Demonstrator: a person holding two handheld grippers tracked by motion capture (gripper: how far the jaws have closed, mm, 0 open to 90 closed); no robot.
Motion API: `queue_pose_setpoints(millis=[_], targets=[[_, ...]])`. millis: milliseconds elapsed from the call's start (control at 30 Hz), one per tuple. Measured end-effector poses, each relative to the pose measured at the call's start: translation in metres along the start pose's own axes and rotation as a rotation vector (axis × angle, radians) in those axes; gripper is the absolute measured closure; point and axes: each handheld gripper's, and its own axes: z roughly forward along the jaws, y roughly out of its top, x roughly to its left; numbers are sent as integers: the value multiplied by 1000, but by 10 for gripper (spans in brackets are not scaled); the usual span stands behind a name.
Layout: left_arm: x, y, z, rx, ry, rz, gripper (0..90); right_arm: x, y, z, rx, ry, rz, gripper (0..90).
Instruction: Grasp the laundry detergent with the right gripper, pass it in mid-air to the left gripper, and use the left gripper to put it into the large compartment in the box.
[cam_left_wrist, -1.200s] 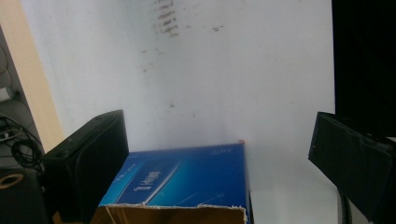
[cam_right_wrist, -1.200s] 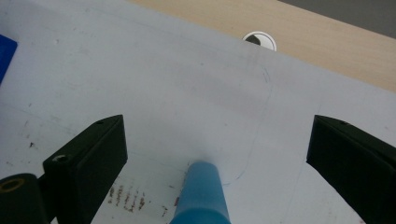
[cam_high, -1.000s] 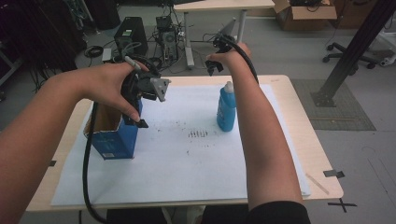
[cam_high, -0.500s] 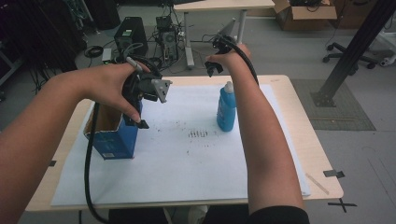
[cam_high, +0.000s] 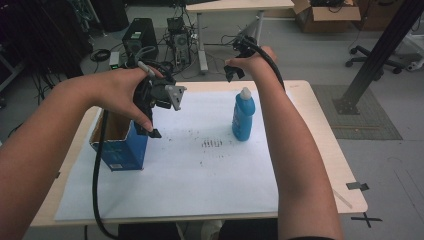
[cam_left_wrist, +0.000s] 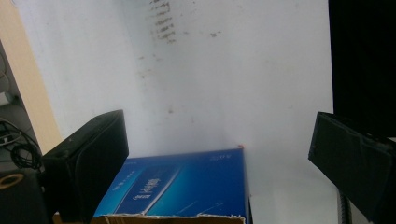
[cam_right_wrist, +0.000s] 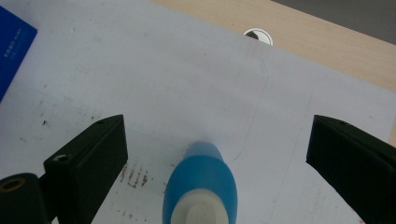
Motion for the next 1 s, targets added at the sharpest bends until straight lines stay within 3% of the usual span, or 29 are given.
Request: queue_pose_setpoints(millis=[233, 433, 1000], targets=[[-2, 5, 2, 5, 6, 10, 50, -1, -22, -21, -58, 10, -21, 52], [-5, 7, 6, 9, 1, 14, 53, -5, -42, -30, -72, 14, -22, 54], [-1, 9, 16, 56, 13, 12, 55, 4, -93, -27, -73, 47, -67, 53]])
